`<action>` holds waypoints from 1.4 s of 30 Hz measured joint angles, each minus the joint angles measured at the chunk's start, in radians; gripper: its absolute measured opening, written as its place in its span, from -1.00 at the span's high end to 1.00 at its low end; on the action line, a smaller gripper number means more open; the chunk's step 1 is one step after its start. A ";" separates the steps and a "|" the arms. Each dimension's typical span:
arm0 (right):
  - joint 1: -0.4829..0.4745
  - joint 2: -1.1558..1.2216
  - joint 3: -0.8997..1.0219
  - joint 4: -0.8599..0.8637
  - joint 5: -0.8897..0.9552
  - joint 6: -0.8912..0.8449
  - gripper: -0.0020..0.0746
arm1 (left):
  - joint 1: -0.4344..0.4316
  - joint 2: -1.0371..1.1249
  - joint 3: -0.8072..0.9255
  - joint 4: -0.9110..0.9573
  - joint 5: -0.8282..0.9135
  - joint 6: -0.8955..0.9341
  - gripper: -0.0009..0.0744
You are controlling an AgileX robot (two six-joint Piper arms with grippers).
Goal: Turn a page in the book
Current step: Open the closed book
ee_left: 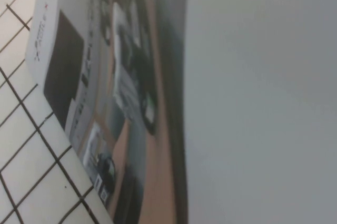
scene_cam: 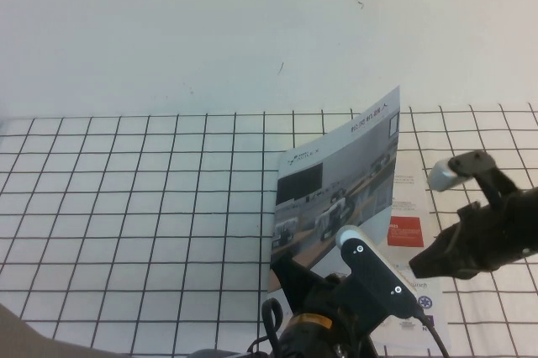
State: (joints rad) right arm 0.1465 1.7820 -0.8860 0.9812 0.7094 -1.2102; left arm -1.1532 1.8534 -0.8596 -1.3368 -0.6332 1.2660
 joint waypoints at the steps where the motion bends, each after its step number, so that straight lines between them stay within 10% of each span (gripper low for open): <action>1: 0.000 0.026 0.019 0.067 -0.003 -0.056 0.94 | 0.000 0.000 0.000 0.002 0.000 0.000 0.98; 21: 0.000 0.150 0.043 0.237 -0.035 -0.166 0.94 | 0.019 0.000 -0.002 -0.011 -0.220 0.068 0.98; 42: 0.000 0.150 0.039 0.210 -0.027 -0.141 0.94 | 0.480 -0.045 -0.005 -0.417 0.184 0.433 0.98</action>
State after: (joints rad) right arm 0.1465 1.9316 -0.8465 1.1916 0.6820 -1.3516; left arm -0.6730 1.8079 -0.8647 -1.7542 -0.4491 1.6989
